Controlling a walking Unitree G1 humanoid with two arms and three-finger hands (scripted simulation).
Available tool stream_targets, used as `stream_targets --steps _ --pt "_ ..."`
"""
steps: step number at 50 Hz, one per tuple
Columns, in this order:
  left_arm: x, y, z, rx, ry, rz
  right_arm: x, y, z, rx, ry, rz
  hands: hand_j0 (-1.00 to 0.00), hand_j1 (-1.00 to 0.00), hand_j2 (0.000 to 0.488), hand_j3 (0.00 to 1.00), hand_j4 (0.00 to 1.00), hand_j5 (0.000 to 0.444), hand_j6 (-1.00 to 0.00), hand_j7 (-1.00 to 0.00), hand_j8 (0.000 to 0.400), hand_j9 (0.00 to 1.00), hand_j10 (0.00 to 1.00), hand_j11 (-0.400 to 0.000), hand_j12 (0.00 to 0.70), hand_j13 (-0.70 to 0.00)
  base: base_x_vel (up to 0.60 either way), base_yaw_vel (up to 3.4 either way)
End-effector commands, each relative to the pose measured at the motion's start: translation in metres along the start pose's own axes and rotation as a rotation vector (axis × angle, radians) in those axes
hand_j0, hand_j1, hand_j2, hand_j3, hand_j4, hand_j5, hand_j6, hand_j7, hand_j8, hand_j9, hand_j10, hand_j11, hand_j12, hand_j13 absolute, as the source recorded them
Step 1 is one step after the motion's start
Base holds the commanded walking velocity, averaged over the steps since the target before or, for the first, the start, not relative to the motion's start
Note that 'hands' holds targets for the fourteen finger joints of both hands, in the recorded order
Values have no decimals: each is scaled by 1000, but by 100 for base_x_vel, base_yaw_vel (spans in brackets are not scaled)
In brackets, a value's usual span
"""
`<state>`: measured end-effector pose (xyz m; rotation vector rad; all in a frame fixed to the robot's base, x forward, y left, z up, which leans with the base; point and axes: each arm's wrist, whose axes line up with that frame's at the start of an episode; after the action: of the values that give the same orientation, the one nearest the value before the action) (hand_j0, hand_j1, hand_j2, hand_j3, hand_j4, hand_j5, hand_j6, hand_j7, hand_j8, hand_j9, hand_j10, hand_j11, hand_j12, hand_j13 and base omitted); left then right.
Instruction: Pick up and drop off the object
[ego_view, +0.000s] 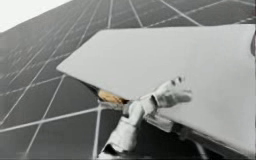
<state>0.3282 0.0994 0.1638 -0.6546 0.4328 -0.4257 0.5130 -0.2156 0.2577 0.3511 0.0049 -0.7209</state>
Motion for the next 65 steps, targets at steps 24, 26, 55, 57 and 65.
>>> stream_targets --steps 24,26,55,57,65 --pt "55 -63 -15 180 41 -77 92 -285 150 251 -175 -504 0 0 0 1000 1000 0 0 0 0 1000 1000 -400 0 -700 0 -34" --pt "46 -66 -11 163 31 -41 108 -290 113 218 -102 -507 0 0 0 932 1000 34 0 0 0 1000 1000 -400 0 -700 0 -13" --pt "16 -70 34 119 -527 18 -159 -79 47 -427 -595 462 0 0 0 0 0 0 0 0 0 0 0 0 0 0 0 -10" --pt "6 -72 34 160 -571 19 -161 -68 32 -441 -577 502 0 0 0 0 0 0 0 0 0 0 0 0 0 0 0 8" --pt "20 -89 22 208 -751 -21 -182 -84 16 -432 -626 428 0 0 0 0 0 0 0 0 0 0 0 0 0 0 0 -4"
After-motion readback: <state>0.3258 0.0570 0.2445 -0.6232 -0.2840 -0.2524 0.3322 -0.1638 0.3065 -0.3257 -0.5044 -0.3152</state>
